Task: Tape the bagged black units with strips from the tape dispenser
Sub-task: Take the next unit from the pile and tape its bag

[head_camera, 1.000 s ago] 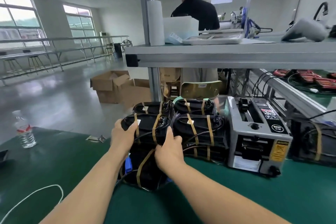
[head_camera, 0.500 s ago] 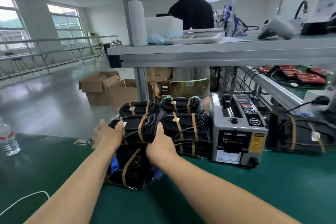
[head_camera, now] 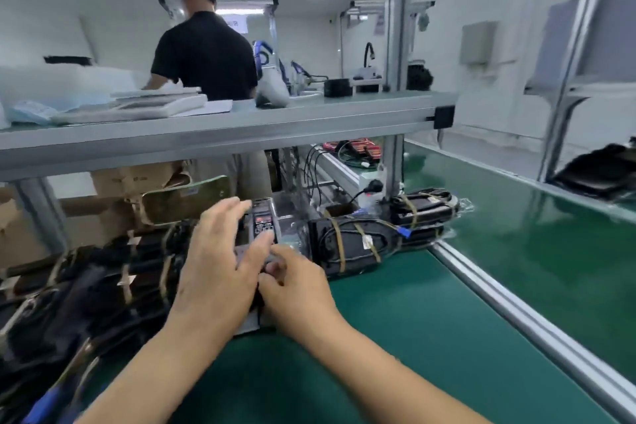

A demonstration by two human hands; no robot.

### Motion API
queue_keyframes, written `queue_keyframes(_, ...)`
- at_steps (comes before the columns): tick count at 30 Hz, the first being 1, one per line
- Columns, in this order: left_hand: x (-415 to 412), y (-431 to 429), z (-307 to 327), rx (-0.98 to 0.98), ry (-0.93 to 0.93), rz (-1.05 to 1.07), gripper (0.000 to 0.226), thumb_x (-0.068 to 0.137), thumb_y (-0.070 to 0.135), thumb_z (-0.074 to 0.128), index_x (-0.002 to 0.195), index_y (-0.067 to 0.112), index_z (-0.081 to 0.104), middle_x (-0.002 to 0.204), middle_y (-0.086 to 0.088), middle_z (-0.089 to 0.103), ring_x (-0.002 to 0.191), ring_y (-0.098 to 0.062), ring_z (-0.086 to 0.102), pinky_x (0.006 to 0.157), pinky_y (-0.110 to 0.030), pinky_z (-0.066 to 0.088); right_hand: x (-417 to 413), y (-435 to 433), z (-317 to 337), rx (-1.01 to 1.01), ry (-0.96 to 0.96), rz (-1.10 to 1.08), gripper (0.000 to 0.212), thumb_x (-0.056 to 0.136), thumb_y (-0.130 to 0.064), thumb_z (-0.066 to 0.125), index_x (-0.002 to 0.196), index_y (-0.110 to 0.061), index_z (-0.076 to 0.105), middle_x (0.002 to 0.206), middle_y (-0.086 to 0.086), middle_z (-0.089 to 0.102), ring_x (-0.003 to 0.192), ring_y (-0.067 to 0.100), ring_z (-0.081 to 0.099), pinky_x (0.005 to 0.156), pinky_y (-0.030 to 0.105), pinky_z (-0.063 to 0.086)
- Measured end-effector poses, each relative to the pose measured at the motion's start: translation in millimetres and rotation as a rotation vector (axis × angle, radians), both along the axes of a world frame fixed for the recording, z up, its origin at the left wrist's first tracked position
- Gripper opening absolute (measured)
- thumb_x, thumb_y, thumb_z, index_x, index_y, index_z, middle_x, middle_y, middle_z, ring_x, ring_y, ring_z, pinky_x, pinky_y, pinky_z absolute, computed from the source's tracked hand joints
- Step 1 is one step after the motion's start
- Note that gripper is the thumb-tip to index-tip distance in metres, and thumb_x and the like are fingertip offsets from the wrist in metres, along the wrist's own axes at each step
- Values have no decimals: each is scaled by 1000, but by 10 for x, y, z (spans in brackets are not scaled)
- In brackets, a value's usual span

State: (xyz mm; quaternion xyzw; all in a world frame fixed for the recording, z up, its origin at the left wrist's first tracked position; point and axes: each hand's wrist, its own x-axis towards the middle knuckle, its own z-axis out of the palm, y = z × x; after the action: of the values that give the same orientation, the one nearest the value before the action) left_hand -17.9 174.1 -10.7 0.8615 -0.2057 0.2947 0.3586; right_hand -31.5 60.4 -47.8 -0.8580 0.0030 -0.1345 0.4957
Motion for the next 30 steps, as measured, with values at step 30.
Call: queue_keyframes(30, 882, -1772, -449, 678, 224, 173, 59, 88, 54, 61, 135, 22, 43, 135, -7, 42, 125, -28, 39, 98, -39, 36, 152, -1926, -805, 273, 383, -331, 95, 84, -46, 74, 154, -7, 23, 157, 9, 35, 142, 26, 38, 112, 36, 37)
